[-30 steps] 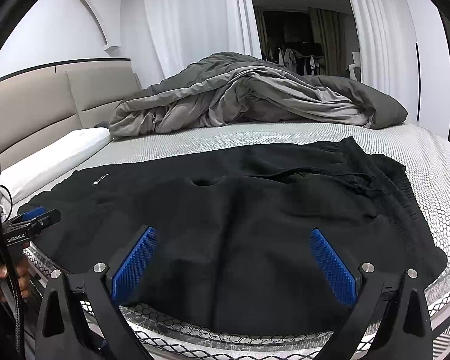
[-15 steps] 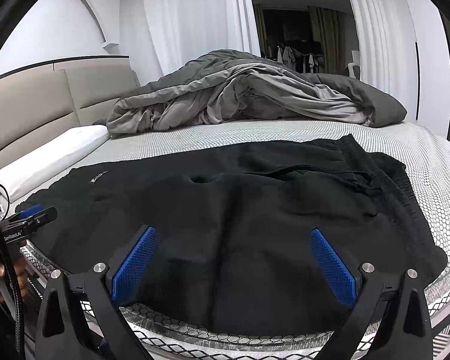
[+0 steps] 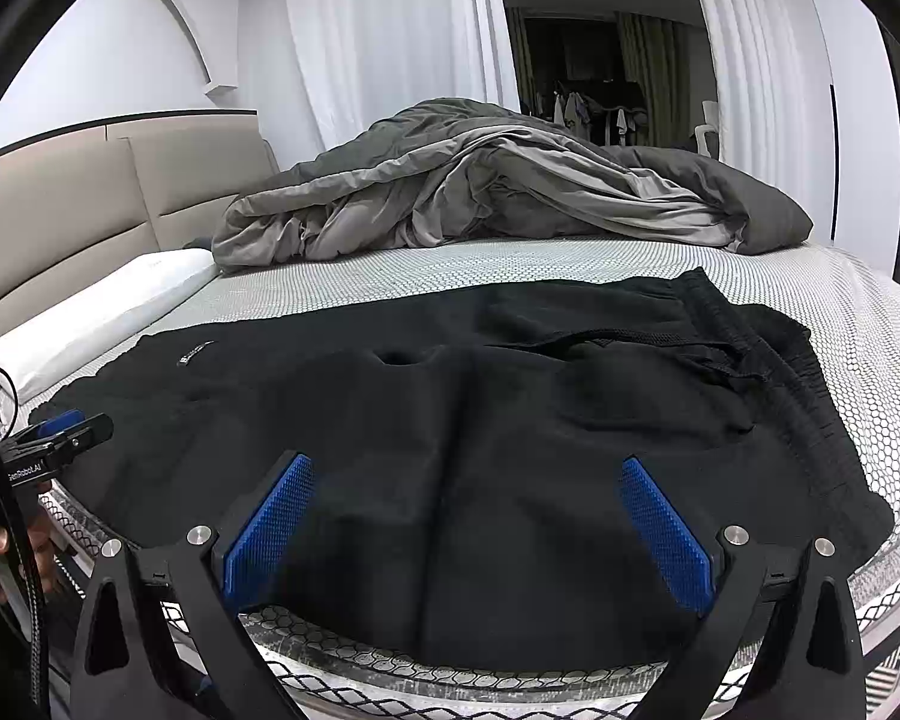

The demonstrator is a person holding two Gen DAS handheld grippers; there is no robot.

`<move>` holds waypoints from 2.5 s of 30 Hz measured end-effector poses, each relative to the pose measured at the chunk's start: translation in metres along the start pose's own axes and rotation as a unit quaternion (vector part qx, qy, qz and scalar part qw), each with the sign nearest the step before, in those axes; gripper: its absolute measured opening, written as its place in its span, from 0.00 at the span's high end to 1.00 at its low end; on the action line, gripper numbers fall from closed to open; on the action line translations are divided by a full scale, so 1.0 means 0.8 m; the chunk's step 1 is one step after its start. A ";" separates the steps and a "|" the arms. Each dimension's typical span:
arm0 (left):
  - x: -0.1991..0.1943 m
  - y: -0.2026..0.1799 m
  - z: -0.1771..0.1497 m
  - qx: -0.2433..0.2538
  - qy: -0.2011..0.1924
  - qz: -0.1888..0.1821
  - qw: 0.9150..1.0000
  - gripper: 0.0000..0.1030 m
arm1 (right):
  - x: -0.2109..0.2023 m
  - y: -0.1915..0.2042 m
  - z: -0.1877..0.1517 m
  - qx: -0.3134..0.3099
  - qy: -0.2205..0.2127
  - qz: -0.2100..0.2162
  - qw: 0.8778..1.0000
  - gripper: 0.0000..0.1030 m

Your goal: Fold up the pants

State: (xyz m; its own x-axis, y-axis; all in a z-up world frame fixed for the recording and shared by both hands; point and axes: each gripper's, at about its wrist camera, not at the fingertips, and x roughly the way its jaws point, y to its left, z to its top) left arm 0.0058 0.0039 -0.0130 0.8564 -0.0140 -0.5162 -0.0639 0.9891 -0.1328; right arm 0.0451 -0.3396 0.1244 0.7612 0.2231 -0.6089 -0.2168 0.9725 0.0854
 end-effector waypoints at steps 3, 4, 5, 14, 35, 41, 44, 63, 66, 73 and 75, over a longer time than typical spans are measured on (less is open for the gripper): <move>-0.001 -0.001 0.000 0.000 0.000 0.000 1.000 0.01 | 0.000 0.000 0.000 0.000 0.000 0.000 1.000 0.00; 0.000 0.000 0.000 0.000 0.000 0.000 1.000 0.01 | 0.000 0.000 0.000 0.000 0.000 0.000 1.000 0.00; -0.001 -0.001 0.000 0.000 0.000 0.000 1.000 0.01 | 0.000 0.000 0.000 0.000 0.000 0.001 1.000 0.00; 0.001 -0.001 0.000 0.000 0.001 0.001 1.000 0.01 | 0.000 0.000 0.000 0.000 0.001 0.000 1.000 0.00; 0.000 -0.002 0.000 0.001 0.000 0.000 1.000 0.01 | 0.000 0.000 0.000 0.000 0.001 -0.001 1.000 0.00; 0.000 -0.002 0.001 0.000 0.001 0.000 1.000 0.01 | 0.000 0.000 0.000 0.000 0.001 0.000 1.000 0.00; 0.001 -0.002 0.000 0.001 0.000 0.001 1.000 0.01 | 0.001 0.000 0.000 0.000 0.002 0.000 1.000 0.00; -0.022 0.078 0.057 -0.008 0.000 0.037 0.999 0.01 | -0.019 -0.054 0.039 -0.006 -0.006 -0.026 1.000 0.00; -0.024 0.122 0.092 -0.011 0.004 0.066 0.998 0.01 | -0.015 -0.089 0.065 0.022 0.002 -0.001 1.000 0.00; -0.023 0.239 0.169 -0.067 0.003 0.080 0.995 0.01 | 0.049 -0.175 0.132 0.085 0.078 0.009 0.993 0.02; -0.011 0.271 0.185 -0.080 0.014 0.087 0.993 0.01 | 0.068 -0.194 0.145 0.105 0.091 0.011 0.990 0.09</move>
State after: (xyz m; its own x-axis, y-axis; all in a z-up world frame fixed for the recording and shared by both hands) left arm 0.0600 0.2401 0.0877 0.8109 0.1497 -0.5656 -0.2926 0.9409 -0.1704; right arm 0.1911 -0.4709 0.1699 0.6315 0.2481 -0.7347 -0.0860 0.9640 0.2516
